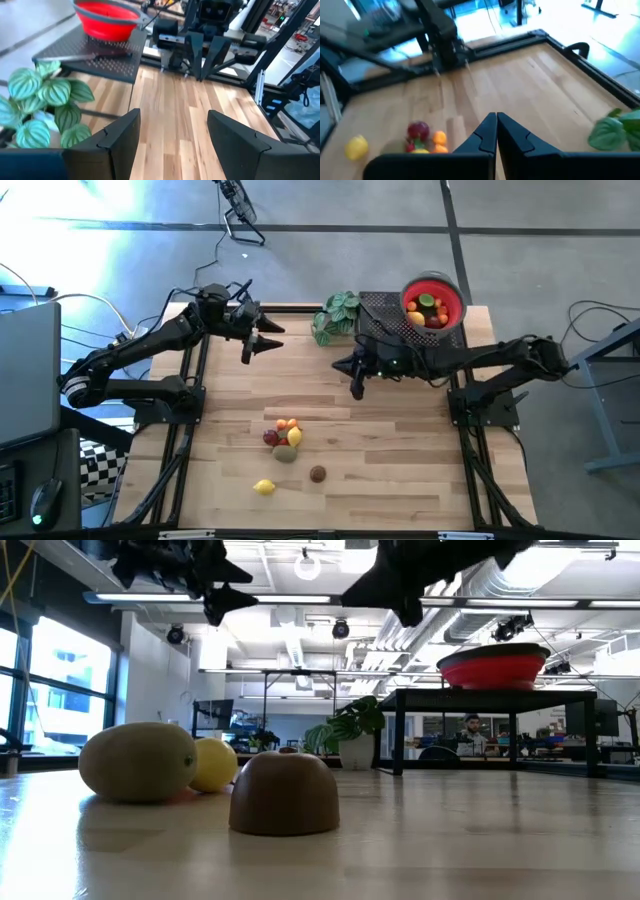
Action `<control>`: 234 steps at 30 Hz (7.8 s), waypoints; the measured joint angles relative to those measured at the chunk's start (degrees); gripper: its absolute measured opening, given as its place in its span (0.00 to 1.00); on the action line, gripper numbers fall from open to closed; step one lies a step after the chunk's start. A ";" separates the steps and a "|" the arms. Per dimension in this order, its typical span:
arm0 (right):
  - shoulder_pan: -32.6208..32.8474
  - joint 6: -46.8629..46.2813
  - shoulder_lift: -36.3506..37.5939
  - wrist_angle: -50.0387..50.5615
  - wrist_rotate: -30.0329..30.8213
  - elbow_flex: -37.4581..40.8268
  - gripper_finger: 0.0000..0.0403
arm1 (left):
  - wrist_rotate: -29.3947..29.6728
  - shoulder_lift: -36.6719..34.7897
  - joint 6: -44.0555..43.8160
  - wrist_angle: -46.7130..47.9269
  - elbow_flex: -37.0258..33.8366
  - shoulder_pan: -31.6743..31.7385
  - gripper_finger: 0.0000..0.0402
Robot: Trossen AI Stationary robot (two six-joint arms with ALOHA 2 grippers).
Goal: Pick & Place Fruit
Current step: Put the red pomegranate into the red strainer bowl
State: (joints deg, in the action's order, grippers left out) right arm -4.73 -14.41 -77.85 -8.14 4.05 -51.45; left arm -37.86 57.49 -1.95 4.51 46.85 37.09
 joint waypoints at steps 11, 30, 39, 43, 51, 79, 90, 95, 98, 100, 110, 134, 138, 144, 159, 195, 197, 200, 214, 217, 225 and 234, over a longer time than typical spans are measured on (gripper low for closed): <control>4.15 -10.44 -0.98 -15.29 -0.06 7.59 0.01 | 4.97 -1.11 -1.60 -1.80 -2.05 -7.95 0.57; 2.74 -2.21 -0.78 -16.98 -0.09 7.59 0.01 | 7.44 -29.99 1.26 17.09 -2.03 -10.88 0.26; 2.49 -5.46 -0.78 -16.98 -0.13 7.59 0.01 | 7.58 -31.44 -2.87 24.24 -2.03 -10.87 0.20; 2.49 -6.89 -0.78 -16.98 0.22 7.59 0.01 | 7.70 -31.04 -3.22 26.82 -2.03 -10.88 0.18; 2.49 -6.82 -0.78 -16.96 0.20 7.59 0.01 | 9.66 -30.98 -4.61 26.63 -2.43 -11.07 0.11; 2.49 -6.66 -0.78 -16.01 0.00 7.57 0.01 | 49.74 -19.81 -15.09 6.40 -18.75 -54.90 0.00; 2.49 -3.90 -0.80 -15.80 0.22 7.55 0.01 | 50.83 -9.80 -15.09 15.00 -10.78 -57.36 0.00; 2.49 -3.34 -0.82 -15.78 0.28 7.55 0.01 | 49.95 -9.46 -14.88 16.39 -9.62 -57.36 0.00; 2.49 -3.33 -0.82 -15.76 0.28 7.55 0.01 | 49.96 -9.44 -13.98 16.61 -9.62 -57.36 0.00; 2.49 -3.33 -0.84 -15.69 0.28 7.55 0.01 | 50.02 -9.42 -12.06 16.77 -9.62 -57.36 0.01; 2.49 -3.46 -0.85 -15.65 0.28 7.55 0.01 | 51.96 -7.37 -11.41 20.09 -9.68 -57.34 0.35; 2.49 -3.36 -0.87 -15.67 0.28 7.52 0.01 | 51.20 -0.74 -12.29 17.57 -9.64 -57.34 0.64; 2.47 -3.41 -0.87 -15.67 0.27 7.52 0.01 | 49.16 1.57 -12.29 17.53 -9.64 -57.34 0.64; 2.36 -3.81 -0.87 -15.67 0.26 7.52 0.01 | 44.28 4.31 -14.26 21.73 -5.63 -57.34 0.64; 2.36 -3.68 -0.87 -14.84 0.26 7.54 0.01 | 44.27 16.79 -12.85 30.04 1.97 -57.34 0.64; 2.34 -3.24 -0.87 -11.65 0.26 7.55 0.01 | 38.63 29.21 -13.36 26.22 1.88 -57.34 0.64; 2.34 -3.24 -0.87 -11.70 0.26 7.55 0.01 | 38.24 29.75 -13.36 24.95 1.99 -57.34 0.64; 2.34 -3.24 -0.87 -11.61 0.26 7.55 0.01 | 38.13 30.10 -13.36 26.12 1.88 -57.34 0.64; 2.34 -3.24 -0.87 -10.47 0.26 7.59 0.01 | 37.13 32.06 -13.38 25.62 1.92 -57.34 0.64; 2.34 -3.24 -0.87 -10.47 0.26 7.59 0.01 | 37.15 32.54 -13.38 25.35 1.95 -57.34 0.64; 2.34 -3.24 -0.87 -10.29 0.28 7.59 0.01 | 37.15 32.54 -13.38 25.33 1.94 -57.34 0.64; 2.34 -3.24 -0.87 -10.20 0.28 7.59 0.01 | 37.15 32.53 -13.38 25.27 1.92 -57.34 0.64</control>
State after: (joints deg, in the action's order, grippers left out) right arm -2.39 -17.65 -78.72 -18.35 4.34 -43.86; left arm -0.71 90.02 -15.33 29.78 48.77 -20.25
